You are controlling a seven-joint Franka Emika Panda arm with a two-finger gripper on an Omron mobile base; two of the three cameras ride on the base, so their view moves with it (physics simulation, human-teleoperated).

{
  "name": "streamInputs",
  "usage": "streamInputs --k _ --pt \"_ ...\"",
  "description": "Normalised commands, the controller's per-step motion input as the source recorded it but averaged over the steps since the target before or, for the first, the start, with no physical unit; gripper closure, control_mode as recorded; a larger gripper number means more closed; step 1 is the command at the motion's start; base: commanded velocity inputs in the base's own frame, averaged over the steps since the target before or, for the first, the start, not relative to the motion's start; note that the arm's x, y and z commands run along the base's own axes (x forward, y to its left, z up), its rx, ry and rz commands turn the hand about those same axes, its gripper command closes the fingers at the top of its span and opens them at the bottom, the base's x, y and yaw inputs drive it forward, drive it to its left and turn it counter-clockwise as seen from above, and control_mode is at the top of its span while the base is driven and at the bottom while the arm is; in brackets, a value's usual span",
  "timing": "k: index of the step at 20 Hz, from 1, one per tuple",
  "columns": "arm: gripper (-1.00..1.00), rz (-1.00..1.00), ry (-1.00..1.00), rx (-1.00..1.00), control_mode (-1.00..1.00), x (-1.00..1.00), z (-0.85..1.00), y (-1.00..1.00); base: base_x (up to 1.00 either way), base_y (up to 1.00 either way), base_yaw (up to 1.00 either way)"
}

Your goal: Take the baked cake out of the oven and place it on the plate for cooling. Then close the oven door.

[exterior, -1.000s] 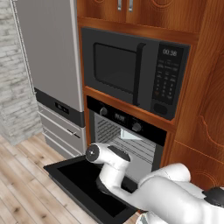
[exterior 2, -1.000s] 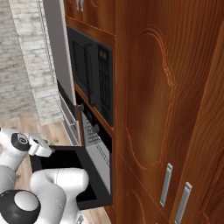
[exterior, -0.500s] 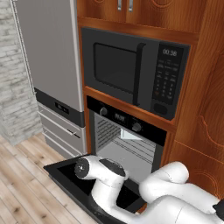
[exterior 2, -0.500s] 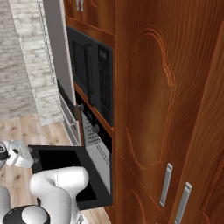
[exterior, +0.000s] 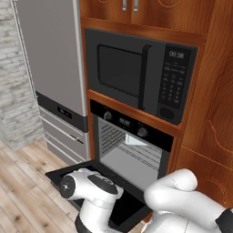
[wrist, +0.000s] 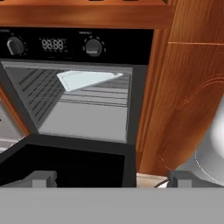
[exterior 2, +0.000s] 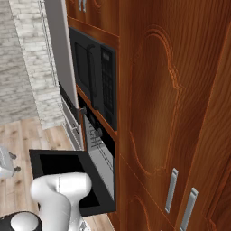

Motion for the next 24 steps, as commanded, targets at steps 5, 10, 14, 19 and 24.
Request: streamInputs --k 5,10,14,19,24 --pt "-1.0 -0.02 0.0 -0.04 -1.0 -0.15 -0.08 0.56 0.0 0.0 0.0" --pt "-1.0 0.0 0.0 -0.04 -1.0 -0.14 -0.31 0.65 0.0 0.0 0.0" --pt "-1.0 0.0 0.0 -0.02 -1.0 -0.14 -0.24 0.67 0.0 0.0 0.0" --pt "-1.0 0.0 0.0 -0.02 -1.0 -0.06 -0.13 0.75 0.0 0.0 0.0" --pt "-1.0 0.0 -0.04 -0.01 -1.0 0.08 -0.18 0.64 0.0 0.0 0.0"
